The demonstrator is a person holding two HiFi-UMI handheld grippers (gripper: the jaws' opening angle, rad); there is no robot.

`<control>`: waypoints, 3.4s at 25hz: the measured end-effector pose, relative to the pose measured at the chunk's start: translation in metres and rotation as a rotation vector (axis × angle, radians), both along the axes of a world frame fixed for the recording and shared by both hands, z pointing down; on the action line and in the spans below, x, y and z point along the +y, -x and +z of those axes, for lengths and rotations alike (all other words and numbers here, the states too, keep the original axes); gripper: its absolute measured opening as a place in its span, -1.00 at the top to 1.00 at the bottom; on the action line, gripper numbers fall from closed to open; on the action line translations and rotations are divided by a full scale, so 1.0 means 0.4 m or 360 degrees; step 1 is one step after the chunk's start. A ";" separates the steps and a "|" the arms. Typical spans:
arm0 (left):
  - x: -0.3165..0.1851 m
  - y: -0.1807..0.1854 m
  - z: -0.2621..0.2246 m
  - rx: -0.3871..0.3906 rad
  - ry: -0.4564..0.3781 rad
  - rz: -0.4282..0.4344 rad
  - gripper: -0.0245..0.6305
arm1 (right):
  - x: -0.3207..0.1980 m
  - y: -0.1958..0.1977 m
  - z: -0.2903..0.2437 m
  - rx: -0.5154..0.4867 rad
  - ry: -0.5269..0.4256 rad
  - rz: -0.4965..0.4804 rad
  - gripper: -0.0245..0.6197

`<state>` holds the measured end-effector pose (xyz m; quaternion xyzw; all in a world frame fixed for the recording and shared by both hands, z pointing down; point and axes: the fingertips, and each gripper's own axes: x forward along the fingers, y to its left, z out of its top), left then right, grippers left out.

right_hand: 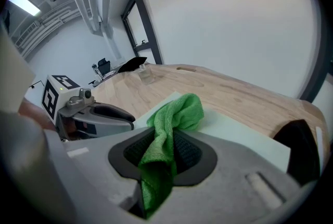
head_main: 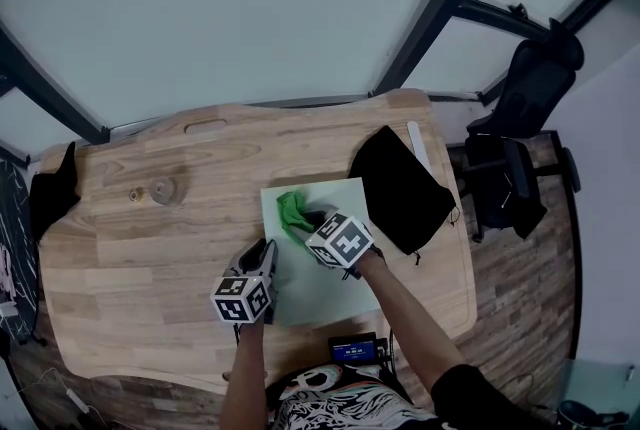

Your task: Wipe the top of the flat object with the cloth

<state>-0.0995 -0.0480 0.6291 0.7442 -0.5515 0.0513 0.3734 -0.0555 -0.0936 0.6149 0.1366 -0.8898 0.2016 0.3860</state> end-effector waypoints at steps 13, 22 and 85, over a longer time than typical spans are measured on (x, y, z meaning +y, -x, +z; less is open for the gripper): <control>0.001 0.000 0.003 -0.0060 0.0008 -0.0001 0.66 | 0.087 -0.009 0.006 -0.0010 0.0019 -0.0037 0.65; -0.001 0.000 0.005 -0.0071 0.0004 0.0011 0.66 | 0.142 -0.018 0.008 -0.0013 0.0034 -0.0030 0.65; -0.004 0.012 0.010 -0.0073 0.0006 0.0009 0.66 | 0.375 -0.125 -0.015 -0.0069 -0.0030 -0.0228 0.65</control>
